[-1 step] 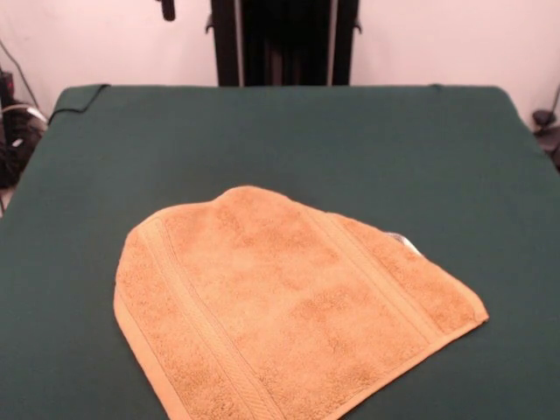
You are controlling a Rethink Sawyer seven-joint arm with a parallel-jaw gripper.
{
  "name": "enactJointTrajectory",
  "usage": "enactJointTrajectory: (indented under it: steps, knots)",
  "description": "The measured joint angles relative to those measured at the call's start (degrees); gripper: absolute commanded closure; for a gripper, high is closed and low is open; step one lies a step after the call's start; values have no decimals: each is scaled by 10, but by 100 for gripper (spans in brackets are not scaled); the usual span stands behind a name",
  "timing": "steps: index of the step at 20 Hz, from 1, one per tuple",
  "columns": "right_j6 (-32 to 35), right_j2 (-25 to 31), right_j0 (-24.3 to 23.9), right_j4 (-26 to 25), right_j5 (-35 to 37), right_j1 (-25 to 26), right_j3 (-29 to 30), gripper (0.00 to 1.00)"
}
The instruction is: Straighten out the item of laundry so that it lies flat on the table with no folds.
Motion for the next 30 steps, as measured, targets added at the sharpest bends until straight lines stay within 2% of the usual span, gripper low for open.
enactJointTrajectory:
  steps: [3,9,17,30]
  knots:
    - [-3,35,-39,-17,-5,0,12,0]
    - [-3,67,-65,-68,-3,-2,17,0]
    - [-3,90,-63,-118,18,-2,9,0]
    - [-3,93,-48,-144,25,88,-80,0]
